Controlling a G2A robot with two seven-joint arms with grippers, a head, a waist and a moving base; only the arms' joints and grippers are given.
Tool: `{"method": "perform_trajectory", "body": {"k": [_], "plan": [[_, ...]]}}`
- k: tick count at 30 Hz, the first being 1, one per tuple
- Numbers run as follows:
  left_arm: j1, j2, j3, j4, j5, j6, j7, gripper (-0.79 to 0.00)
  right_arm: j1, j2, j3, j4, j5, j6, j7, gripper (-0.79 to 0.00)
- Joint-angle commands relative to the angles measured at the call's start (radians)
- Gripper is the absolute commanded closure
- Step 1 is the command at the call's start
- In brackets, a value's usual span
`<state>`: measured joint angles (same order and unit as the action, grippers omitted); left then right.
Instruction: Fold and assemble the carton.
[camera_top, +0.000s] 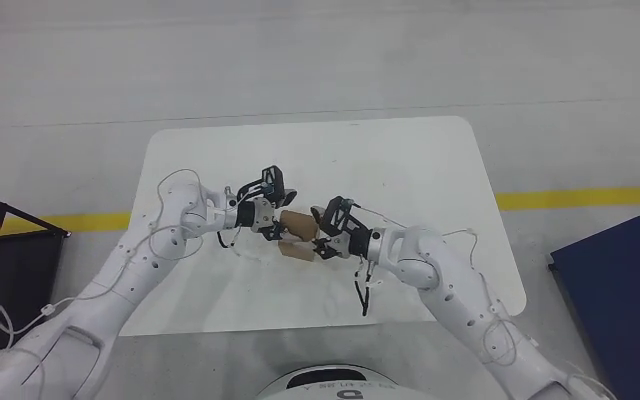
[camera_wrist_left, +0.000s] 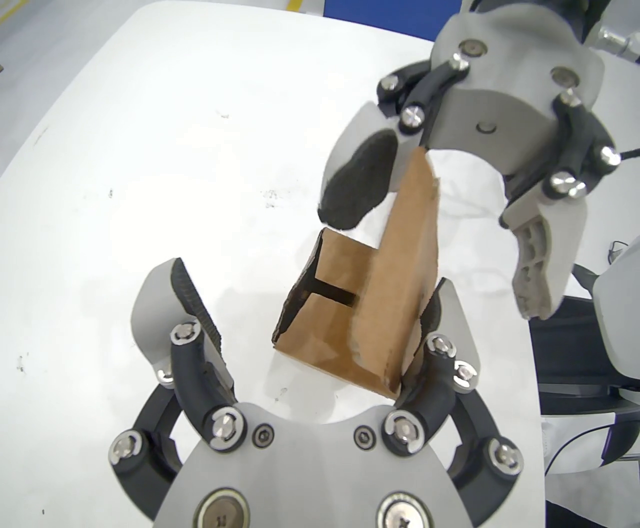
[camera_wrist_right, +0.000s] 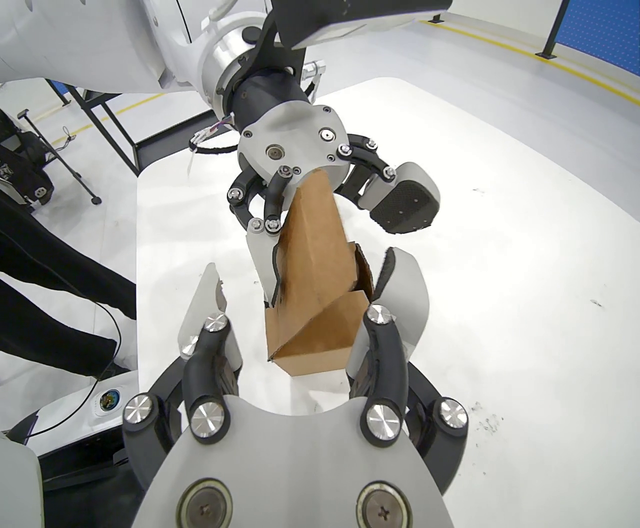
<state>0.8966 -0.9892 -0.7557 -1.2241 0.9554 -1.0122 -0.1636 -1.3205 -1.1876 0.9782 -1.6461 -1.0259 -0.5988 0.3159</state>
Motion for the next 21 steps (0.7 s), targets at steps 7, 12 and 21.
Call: {"method": "perform_trajectory", "body": {"k": [7,12,21], "plan": [[-0.014,0.006,0.040,0.037,-0.045,0.000,0.056,-0.785,-0.054,0.018,0.062,-0.044,0.000,0.001,-0.002,-0.653],[-0.020,0.004,0.060,0.067,-0.112,0.000,0.068,-0.782,-0.062,0.019,0.070,-0.026,0.023,0.022,-0.026,-0.677],[-0.034,0.003,0.090,0.105,-0.178,0.000,0.032,-0.268,-0.028,-0.001,0.030,0.069,0.081,0.122,-0.068,-0.720]]}}
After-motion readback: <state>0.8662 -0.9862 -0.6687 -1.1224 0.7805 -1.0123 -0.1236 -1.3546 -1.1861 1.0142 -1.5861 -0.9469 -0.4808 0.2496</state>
